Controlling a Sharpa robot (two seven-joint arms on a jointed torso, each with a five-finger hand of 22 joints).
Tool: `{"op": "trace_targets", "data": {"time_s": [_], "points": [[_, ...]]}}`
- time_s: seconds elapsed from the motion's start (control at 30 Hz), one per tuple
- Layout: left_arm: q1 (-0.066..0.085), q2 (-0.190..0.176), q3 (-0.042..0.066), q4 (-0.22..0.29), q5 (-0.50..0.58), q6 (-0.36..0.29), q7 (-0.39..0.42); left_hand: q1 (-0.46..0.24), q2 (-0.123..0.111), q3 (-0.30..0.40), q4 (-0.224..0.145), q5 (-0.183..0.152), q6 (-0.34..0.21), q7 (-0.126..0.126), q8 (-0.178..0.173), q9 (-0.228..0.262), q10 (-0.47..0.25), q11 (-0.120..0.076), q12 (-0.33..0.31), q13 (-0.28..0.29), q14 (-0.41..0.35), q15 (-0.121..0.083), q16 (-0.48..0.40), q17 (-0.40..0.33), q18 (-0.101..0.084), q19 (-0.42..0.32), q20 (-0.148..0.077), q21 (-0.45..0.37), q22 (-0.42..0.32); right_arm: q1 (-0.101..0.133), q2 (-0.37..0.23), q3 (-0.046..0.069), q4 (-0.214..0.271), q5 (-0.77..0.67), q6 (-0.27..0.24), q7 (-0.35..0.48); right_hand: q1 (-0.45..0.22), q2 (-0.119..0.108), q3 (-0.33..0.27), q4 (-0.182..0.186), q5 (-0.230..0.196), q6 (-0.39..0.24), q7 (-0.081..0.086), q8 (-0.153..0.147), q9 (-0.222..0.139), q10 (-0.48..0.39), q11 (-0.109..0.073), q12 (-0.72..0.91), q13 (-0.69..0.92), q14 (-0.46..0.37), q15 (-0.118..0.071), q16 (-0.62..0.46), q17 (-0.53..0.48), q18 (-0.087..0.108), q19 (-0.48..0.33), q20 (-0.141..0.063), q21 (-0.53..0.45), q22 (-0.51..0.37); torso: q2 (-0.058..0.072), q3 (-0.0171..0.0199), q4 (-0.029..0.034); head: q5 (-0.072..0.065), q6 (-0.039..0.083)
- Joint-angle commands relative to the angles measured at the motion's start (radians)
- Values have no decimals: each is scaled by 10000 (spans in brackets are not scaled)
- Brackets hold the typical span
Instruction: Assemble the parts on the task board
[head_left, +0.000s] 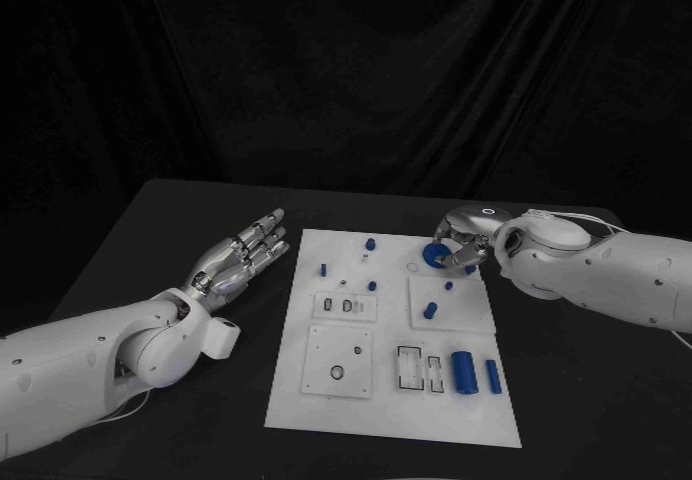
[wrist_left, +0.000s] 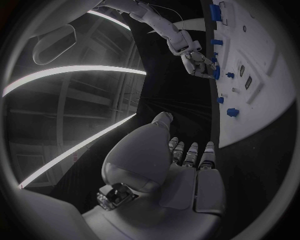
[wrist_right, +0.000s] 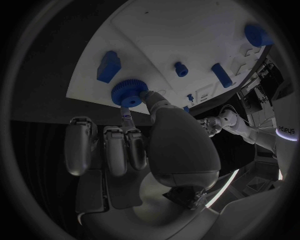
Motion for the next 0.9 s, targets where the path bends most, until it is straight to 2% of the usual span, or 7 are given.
{"op": "trace_targets", "data": {"time_s": [0.03,0.27,0.63,0.9], "points": [[-15,6,7,12,-9,154,59,-57,-18,29,-30,49,19,64,42,14,7,92,-65,-13,14,87,-65,-15,68,13,76,-52,-8,-69,-60,-34,78,-22,-213,226,197,90,-11,-140,-295,743,-593,820,1395,1040,-78,25,2634,1038,-59,26,2633,-174,82,-40,83,2041,-6,-9,-4,24,-11],[-18,20,7,-13,-9,181,20,-62,-1,50,-38,51,29,79,43,15,7,103,-65,-13,14,98,-65,-15,69,16,90,-50,-6,-61,-189,-30,307,-22,-427,337,200,138,-70,-191,-671,698,-666,1166,1889,1040,-134,25,2634,1038,-105,26,2633,-181,115,-77,107,2052,-7,-7,4,41,-40],[-28,38,7,-38,-9,229,-30,-73,12,78,-57,49,20,98,41,13,7,120,-65,-13,14,139,-65,-15,70,21,118,-46,-2,72,-211,-25,736,-21,-462,436,156,146,-102,-164,-776,642,-689,1275,2069,1040,-154,25,2634,1038,-123,26,2633,-186,132,-95,125,2059,-12,-22,7,74,-46],[-34,39,7,-36,-9,254,-59,-87,9,98,-78,45,16,100,39,12,7,127,-65,-13,14,185,-65,-15,70,29,156,-39,4,318,-71,-22,1097,-21,-483,503,87,120,-147,-117,-858,541,-691,1334,2211,1040,-165,25,2634,1038,-140,26,2633,-193,154,-112,150,2068,-13,-14,16,71,-41]]}}
